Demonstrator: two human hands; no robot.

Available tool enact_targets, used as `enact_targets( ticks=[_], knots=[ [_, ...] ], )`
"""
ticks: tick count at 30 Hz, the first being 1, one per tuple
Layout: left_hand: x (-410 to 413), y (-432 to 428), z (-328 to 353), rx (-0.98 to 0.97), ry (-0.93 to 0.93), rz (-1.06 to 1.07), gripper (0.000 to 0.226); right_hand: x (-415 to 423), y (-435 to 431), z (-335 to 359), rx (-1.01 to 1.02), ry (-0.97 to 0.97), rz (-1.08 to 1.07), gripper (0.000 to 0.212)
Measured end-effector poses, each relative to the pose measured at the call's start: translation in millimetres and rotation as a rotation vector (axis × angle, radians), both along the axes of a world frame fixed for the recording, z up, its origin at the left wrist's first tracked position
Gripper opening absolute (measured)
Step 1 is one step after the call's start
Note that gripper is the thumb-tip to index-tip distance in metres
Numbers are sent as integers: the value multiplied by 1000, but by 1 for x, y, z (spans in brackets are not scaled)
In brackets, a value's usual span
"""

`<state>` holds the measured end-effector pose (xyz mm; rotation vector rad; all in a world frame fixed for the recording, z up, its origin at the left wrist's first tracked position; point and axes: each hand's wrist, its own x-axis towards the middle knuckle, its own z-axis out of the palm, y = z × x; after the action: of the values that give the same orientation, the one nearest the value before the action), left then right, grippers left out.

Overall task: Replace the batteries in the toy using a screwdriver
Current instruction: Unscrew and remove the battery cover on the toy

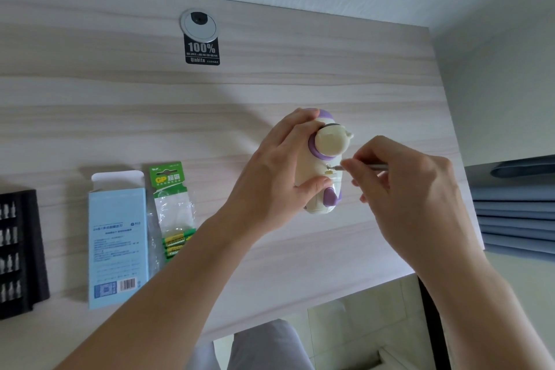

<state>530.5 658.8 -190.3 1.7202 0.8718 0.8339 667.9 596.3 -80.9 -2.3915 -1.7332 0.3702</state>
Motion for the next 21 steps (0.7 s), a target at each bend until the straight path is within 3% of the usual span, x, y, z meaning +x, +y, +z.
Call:
enact_targets(
  ticks=[2, 6, 10, 15, 18, 21],
  knots=[
    [0, 0, -1, 3, 2, 0, 67, -1, 2, 0, -12, 26, 20, 5],
    [0, 0, -1, 4, -6, 0, 67, -6, 5, 4, -27, -19, 26, 3],
    [-1, 1, -1, 2, -3, -1, 66, -4, 7, 5, -53, -126, 2, 30],
    [-1, 0, -2, 14, 15, 2, 67, -2, 9, 4, -40, 5, 110, 4],
    [-1, 0, -1, 8, -1, 1, 67, -4, 9, 6, -67, -29, 95, 5],
    [-1, 0, -1, 5, 4, 4, 67, -3, 7, 7, -78, -99, 21, 28]
  ],
)
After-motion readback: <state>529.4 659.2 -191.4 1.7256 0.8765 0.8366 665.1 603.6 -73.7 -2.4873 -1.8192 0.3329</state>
